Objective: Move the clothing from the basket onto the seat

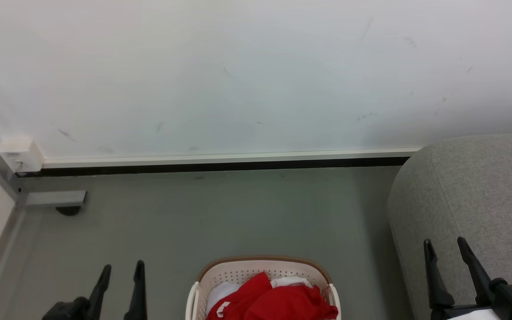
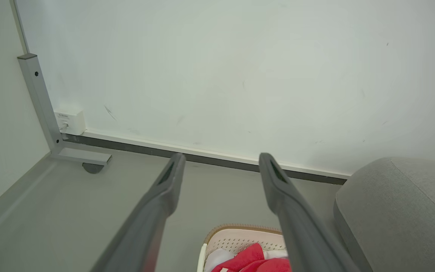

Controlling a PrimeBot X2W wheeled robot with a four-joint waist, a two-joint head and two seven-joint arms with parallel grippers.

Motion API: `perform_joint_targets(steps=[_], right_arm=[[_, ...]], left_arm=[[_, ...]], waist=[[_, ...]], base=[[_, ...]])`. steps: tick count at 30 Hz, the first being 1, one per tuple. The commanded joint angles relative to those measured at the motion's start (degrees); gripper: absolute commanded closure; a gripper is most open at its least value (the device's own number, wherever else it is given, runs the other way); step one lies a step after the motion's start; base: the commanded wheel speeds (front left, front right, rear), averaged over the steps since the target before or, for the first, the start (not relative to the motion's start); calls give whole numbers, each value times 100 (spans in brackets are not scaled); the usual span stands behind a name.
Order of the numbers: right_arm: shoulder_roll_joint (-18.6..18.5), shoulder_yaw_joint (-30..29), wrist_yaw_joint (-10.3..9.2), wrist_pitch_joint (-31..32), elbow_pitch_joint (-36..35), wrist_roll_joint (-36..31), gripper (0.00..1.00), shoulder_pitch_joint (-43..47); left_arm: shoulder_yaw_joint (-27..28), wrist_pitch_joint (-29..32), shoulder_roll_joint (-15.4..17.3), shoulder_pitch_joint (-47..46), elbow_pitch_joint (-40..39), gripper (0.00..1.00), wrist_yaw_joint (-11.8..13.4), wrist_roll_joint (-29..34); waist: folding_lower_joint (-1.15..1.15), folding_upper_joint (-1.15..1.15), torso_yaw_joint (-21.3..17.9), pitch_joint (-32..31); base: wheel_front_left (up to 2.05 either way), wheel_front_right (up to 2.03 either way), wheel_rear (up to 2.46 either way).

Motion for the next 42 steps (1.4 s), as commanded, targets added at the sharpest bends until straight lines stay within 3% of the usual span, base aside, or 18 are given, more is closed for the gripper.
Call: perform_joint_targets(steps=[1, 20, 42], right_arm=[[-3, -16, -10, -34, -2, -91, 0, 48], [13, -106, -12, -238, 299, -434, 0, 117], [15, -34, -12, -229, 488, -131, 0, 76]], left_arm=[[19, -68, 51, 24, -9, 0, -18, 152], [-14, -258, 54, 132, 115, 0, 19, 674], [-118, -242, 52, 156, 208, 0, 51, 525]], waist=[[0, 0, -1, 2], [0, 0, -29, -20], [0, 0, -46, -21]], base=[[0, 0, 0], [0, 0, 0], [0, 0, 0]])
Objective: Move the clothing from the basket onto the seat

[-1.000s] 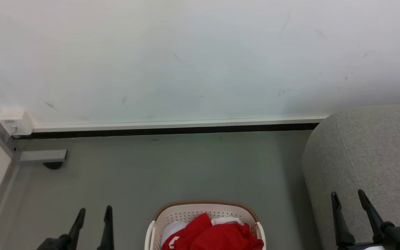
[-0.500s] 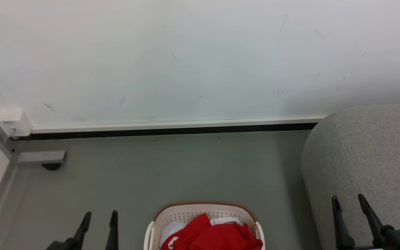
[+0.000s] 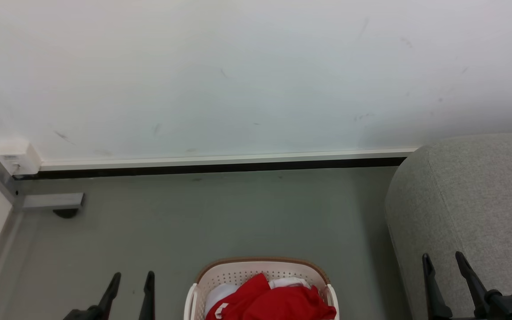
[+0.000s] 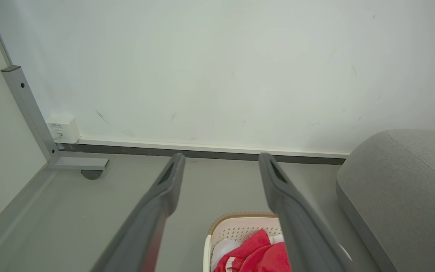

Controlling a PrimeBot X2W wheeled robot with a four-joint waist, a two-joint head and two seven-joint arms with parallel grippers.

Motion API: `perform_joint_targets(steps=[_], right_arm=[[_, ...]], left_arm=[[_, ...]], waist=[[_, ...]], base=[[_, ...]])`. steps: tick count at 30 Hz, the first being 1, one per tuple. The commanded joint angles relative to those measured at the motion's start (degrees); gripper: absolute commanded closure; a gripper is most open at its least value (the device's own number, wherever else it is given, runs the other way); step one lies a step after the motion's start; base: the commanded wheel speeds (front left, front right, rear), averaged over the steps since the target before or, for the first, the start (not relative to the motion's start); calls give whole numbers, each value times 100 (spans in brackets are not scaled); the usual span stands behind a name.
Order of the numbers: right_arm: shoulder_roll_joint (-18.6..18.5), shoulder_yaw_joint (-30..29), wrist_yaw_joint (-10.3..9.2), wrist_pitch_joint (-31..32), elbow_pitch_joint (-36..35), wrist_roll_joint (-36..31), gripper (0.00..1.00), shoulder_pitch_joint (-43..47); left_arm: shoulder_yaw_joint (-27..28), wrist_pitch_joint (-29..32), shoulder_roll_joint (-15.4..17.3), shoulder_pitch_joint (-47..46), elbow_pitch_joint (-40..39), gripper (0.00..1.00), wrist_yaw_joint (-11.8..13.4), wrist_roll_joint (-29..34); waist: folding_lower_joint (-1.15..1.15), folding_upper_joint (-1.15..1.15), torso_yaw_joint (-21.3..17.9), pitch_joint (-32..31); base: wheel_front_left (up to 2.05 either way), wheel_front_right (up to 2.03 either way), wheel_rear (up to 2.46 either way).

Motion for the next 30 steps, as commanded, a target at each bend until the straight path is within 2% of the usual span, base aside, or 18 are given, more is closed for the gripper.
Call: perform_joint_targets(steps=[1, 11, 18, 21, 30], right_arm=[[-5, 0, -12, -20, 22, 36, 0, 12], [-7, 134, -12, -19, -138, 86, 0, -160], [-5, 264, -12, -9, -481, 108, 0, -482], [-7, 316, -12, -10, -666, 181, 0, -670], [-5, 503, -12, -9, -1254, 512, 0, -1275]], left_arm=[[10, -6, 40, 60, 11, 0, 23, -35], [-3, -6, 39, -65, 7, 0, -43, 110], [-326, -5, 137, -659, 216, 0, -120, 196], [-590, -5, 200, -1060, 532, 0, -136, 264], [-1443, 230, 330, -2696, 2186, 0, -144, 570]], waist=[[0, 0, -3, 3], [0, 0, -251, 190], [0, 0, -589, 748], [0, 0, -765, 1083], [0, 0, -1270, 2405]], base=[[0, 0, 0], [0, 0, 0], [0, 0, 0], [0, 0, 0], [0, 0, 0]])
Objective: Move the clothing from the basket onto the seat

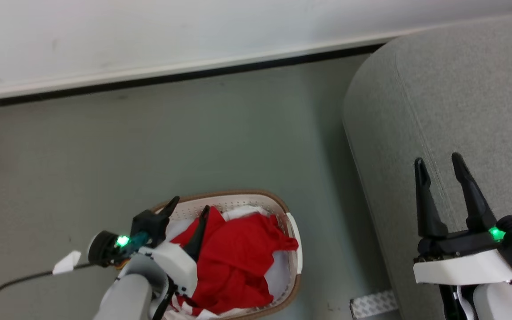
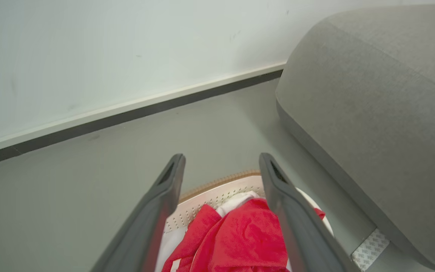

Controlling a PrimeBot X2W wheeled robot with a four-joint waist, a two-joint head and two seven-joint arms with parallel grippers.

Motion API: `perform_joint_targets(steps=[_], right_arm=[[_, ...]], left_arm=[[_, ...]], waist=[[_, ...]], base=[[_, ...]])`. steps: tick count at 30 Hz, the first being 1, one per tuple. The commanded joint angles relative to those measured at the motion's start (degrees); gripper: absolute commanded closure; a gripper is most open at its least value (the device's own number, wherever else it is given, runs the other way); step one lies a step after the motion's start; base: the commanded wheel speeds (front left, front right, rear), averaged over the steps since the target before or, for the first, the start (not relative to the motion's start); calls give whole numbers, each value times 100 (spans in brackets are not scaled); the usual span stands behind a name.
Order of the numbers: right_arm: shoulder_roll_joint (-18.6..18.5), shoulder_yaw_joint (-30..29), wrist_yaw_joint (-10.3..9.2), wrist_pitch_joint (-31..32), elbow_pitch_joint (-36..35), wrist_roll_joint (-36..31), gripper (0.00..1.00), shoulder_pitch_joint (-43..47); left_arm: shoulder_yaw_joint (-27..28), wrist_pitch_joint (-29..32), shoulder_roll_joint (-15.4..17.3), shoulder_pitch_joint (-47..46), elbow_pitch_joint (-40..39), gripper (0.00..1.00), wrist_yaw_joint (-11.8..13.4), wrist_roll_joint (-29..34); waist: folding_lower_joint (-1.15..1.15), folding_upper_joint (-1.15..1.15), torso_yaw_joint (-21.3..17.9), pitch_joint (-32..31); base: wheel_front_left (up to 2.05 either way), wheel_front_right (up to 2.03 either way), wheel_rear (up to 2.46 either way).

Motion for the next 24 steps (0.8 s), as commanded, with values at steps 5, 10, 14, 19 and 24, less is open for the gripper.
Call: perform_joint_targets(steps=[5, 10, 14, 19, 24], right_arm=[[-5, 49, -13, 4, -431, 243, 0, -388], [-2, 156, -13, 4, -643, 349, 0, -583], [-4, 307, -14, 4, -819, 506, 0, -694], [-4, 446, -13, 4, -1027, 623, 0, -769], [-5, 483, -13, 4, -1117, 587, 0, -791]], left_arm=[[-237, 550, 68, -1021, 1031, 0, 41, 261], [-333, 1040, 113, -1608, 1749, 0, 146, 427], [-426, 1214, 177, -2069, 2285, 0, 307, 530], [-471, 1592, 199, -2534, 2880, 0, 318, 524], [-426, 1803, 177, -2849, 3294, 0, 177, 335]], waist=[[-1, 0, -433, 1435], [-1, 0, -528, 1925], [-1, 0, -556, 2255], [-1, 0, -595, 2571], [-1, 0, -684, 2820]], base=[[0, 0, 0], [0, 0, 0], [0, 0, 0], [0, 0, 0], [0, 0, 0]])
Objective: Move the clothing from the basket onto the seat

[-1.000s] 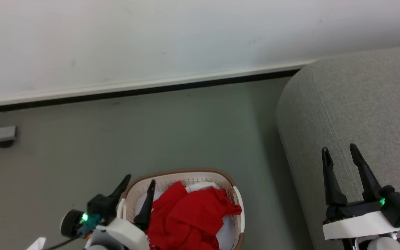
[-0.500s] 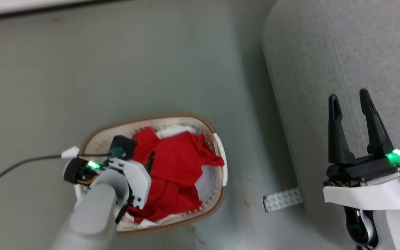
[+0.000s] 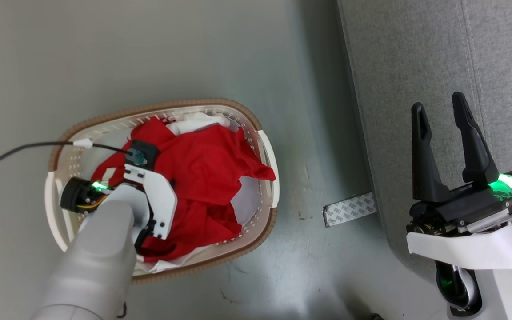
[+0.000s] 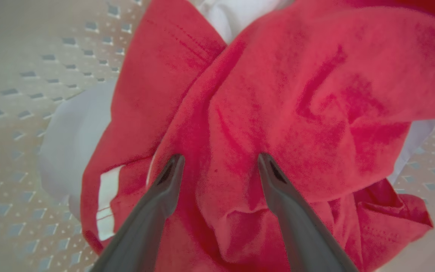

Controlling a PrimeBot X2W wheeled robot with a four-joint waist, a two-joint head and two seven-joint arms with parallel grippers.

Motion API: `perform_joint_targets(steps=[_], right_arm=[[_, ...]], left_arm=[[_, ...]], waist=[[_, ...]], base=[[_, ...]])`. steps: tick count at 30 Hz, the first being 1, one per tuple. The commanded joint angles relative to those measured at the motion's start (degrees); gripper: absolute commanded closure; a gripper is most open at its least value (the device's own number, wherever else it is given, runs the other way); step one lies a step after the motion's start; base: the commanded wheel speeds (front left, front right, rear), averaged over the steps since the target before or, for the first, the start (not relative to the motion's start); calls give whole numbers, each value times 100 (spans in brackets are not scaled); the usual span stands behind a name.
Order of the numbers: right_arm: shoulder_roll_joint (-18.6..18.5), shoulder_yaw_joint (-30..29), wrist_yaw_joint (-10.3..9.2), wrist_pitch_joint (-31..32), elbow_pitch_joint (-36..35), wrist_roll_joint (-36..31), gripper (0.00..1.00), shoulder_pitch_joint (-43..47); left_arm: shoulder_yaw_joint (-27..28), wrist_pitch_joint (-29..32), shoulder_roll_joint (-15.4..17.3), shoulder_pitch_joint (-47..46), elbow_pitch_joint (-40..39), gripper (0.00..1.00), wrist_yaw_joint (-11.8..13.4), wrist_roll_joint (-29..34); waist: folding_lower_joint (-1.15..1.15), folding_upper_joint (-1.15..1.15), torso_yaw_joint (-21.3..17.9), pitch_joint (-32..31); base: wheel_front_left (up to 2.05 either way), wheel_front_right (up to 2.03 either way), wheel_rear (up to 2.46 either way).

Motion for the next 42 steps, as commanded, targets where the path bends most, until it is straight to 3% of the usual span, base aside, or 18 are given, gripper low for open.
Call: perform_joint_targets(steps=[1, 3, 4, 5, 13, 17, 23, 29, 35, 42], right_arm=[[-4, -31, -12, 4, -32, 8, 0, -47], [-3, -62, -12, 4, -19, -34, 0, 0], [-3, -70, -12, 3, -12, -43, 0, 16], [-4, -82, -12, 3, 0, -37, 0, 27], [-4, -196, -12, 4, 177, 32, 0, -16], [-6, -285, -13, 4, 342, 45, 0, 140], [-8, -399, -12, 4, 631, 9, 0, 539], [-9, -481, -12, 4, 899, -156, 0, 1064], [-8, -549, -12, 4, 1070, -287, 0, 1522], [-10, -389, -12, 4, 1183, -365, 0, 1910]], left_arm=[[12, 25, 1, -57, 67, 0, -35, -77], [17, 112, -48, -48, 185, 0, -78, -148], [9, 122, -73, -50, 215, 44, -92, -192], [14, 84, -97, -55, 230, 100, -102, -227], [38, -516, -243, 88, 249, 100, -172, -593], [174, -1007, -340, 378, 159, 100, -186, -1056], [-169, -1372, -396, 1153, -287, 100, -182, -1841], [-543, -1351, -399, 1929, -1089, 100, -184, -2604], [-589, -1211, -207, 2442, -2054, 100, -179, -2899], [-512, -701, 107, 2857, -3785, 100, 174, -2931]], waist=[[-1, 0, -46, 106], [-1, 0, -43, 130], [-1, 0, -46, 132], [-1, 0, -51, 130], [-1, 0, 60, -249], [-1, 0, 210, -807], [-1, 0, 506, -1939], [-1, 0, 783, -3015], [-1, 0, 959, -3811], [-1, 0, 1062, -4375]], base=[[0, 0, 0], [0, 0, 0], [0, 0, 0], [0, 0, 0], [0, 0, 0], [0, 0, 0], [0, 0, 0], [0, 0, 0], [0, 0, 0], [0, 0, 0]])
